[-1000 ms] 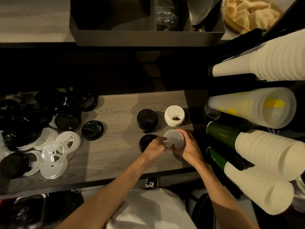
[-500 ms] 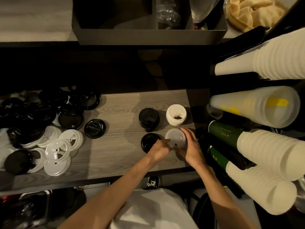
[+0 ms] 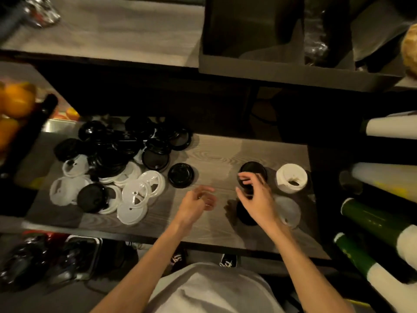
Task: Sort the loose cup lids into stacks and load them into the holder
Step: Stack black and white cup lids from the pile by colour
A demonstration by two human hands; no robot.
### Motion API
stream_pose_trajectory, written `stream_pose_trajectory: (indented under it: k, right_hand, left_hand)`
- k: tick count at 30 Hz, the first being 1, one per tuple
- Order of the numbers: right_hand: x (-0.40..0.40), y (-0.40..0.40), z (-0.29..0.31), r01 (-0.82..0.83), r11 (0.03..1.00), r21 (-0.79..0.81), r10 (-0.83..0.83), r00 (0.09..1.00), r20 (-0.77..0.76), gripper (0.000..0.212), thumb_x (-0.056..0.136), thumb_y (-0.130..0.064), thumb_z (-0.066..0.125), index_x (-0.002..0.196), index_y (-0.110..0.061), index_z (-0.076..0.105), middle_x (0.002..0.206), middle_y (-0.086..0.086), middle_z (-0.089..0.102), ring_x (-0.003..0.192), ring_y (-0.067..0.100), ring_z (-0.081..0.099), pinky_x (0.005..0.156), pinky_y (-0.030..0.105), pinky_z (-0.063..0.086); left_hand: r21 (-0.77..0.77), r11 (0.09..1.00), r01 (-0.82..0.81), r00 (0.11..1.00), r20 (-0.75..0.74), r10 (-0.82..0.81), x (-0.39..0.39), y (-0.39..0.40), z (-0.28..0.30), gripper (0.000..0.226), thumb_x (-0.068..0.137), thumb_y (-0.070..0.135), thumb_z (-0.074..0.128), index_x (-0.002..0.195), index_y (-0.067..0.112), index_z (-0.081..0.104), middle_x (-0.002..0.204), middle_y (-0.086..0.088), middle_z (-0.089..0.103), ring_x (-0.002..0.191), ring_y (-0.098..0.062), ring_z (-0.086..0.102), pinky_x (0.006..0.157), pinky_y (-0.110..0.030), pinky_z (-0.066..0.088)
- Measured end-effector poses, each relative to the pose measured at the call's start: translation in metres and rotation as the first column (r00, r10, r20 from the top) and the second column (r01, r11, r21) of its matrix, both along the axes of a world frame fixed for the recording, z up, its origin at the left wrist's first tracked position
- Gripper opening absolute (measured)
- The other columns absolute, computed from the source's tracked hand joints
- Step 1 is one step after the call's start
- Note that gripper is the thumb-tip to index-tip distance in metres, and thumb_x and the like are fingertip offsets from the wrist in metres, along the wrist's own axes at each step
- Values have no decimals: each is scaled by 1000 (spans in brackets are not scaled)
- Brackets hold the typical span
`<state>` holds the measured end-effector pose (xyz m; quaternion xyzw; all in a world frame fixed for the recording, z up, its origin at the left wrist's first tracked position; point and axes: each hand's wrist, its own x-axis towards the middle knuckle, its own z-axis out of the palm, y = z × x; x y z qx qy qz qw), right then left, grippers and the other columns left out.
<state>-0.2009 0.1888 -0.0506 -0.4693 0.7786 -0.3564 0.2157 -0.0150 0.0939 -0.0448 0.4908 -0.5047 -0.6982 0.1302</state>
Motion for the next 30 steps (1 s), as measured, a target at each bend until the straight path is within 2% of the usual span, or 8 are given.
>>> stream_pose_trajectory:
  k: [3,10,13,16,19,21,25,30]
  right_hand:
    - [30,-53,7,-200,974,110,200,980,12,46,95,-31,73,137,-25,54,130,-7,54,117,5,54,95,22,45]
    - [90,-178,1,-403,881,248,432,899,-75,75,87,-30,81,150,-22,42,148,1,41,134,26,50,108,41,46]
    - [99,-219,6,-381,886,266,405,913,-40,80,85,-32,83,151,-22,39,152,4,39,136,27,49,108,42,47]
    - [108,-252,8,-232,896,378,222,972,71,85,79,-55,83,145,-23,41,147,8,47,135,30,48,103,43,47]
    - [119,-270,1,-90,883,462,111,994,-17,86,72,-72,79,135,-24,45,139,7,56,133,31,50,110,48,43]
    - [122,-278,-3,-63,874,481,100,994,-51,84,71,-70,80,133,-25,45,140,7,56,135,32,48,114,54,37]
    - [116,-292,-6,-104,817,567,146,989,-29,90,70,-67,82,141,-25,44,151,8,47,143,34,40,117,56,34]
    - [104,-301,-11,-221,725,652,257,966,41,103,64,-66,87,149,-31,39,150,8,47,142,34,41,113,51,41]
  left_hand:
    - [-51,989,-140,988,51,143,34,-23,-5,33,94,-14,41,107,3,65,90,-15,72,79,-22,66,70,-27,53]
    - [-38,931,-362,930,47,364,88,-68,-6,21,105,-4,41,102,2,61,82,-15,68,68,-20,62,59,-21,52]
    - [-4,907,-422,904,72,421,95,-80,-5,22,104,-4,39,107,0,61,84,-15,69,66,-18,63,57,-20,52]
    - [25,885,-464,886,39,463,100,-92,0,22,105,-1,40,110,-4,61,86,-16,70,68,-20,65,59,-21,56]
    - [41,872,-488,873,23,487,106,-103,0,21,106,4,43,111,-1,63,93,-17,73,78,-24,70,70,-27,59]
    - [53,871,-489,872,32,488,110,-109,-1,21,106,7,46,112,2,66,97,-17,75,84,-24,73,77,-31,60]
    - [62,880,-471,881,-4,472,109,-121,3,23,107,10,46,112,3,67,94,-14,74,79,-23,72,75,-30,59]
    - [60,894,-444,895,-19,446,102,-136,2,24,107,9,45,114,0,66,101,-22,73,79,-23,69,73,-31,57]
